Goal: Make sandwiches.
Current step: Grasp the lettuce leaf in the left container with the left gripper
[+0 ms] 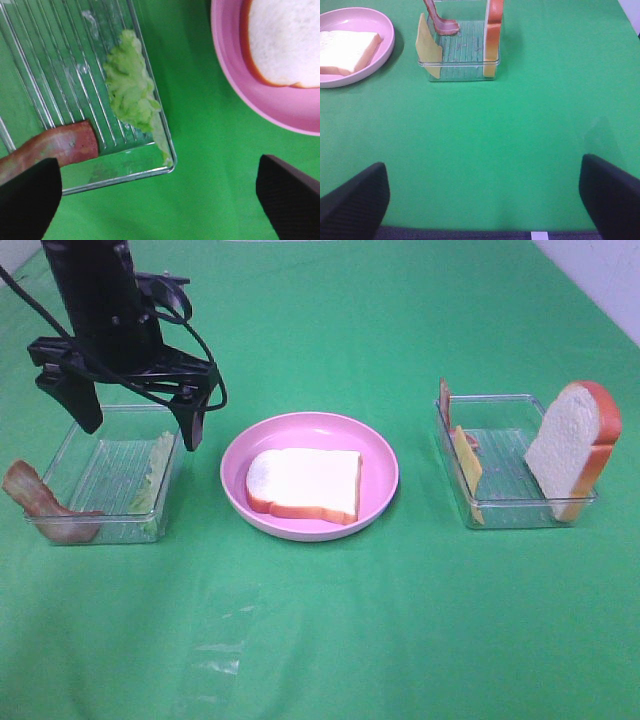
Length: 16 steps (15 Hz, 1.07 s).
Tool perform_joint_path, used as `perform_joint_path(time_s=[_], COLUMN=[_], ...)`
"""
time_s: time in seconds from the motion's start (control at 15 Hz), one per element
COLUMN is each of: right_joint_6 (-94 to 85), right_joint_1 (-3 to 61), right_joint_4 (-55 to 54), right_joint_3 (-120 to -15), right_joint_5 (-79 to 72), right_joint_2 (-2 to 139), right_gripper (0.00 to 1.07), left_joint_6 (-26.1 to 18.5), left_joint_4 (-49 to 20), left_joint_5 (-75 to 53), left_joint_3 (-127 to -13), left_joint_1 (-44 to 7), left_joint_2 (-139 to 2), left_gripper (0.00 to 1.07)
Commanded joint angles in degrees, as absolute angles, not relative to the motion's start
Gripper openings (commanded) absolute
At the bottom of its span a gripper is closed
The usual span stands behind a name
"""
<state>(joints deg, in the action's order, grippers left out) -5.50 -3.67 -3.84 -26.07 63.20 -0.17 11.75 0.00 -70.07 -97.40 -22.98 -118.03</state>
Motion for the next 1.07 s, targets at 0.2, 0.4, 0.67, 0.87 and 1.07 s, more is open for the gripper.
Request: perform_joint_path(time_s=[0.2,0.4,0.67,0.87,1.07], right_joint_6=[-5.56,-5.56,-5.56,-5.56,-5.56], right_joint_1=[-3.95,-3.95,-3.95,-3.95,-3.95], right_joint_4=[-3.95,-4.01,-4.01,-4.01,-4.01], right_joint_3=[-25.95,-25.95,-25.95,-25.95,-25.95], right_joint_5=[62.91,62.91,62.91,62.91,62.91], right_joint_2=[-1.60,-1.60,-1.60,-1.60,-1.60], right_gripper=[0.99,0.99,0.99,0.99,0.99], left_joint_6=[14.32,14.32,14.32,14.32,14.27], left_joint_4=[0.00,-0.40,-0.52,-1.03,-0.97], left_joint_5=[-66.75,-64.63,-63.88,-63.88,-63.08], left_joint_3=[-96.83,-96.89,-96.89,-96.89,-96.89], left_joint_1=[-22.80,-22.80,-22.80,-22.80,-22.80], left_joint_2=[-121.58,-124.10,-125.59,-125.82,-125.82], left_gripper=[0.98,0.98,0.87,0.79,0.57])
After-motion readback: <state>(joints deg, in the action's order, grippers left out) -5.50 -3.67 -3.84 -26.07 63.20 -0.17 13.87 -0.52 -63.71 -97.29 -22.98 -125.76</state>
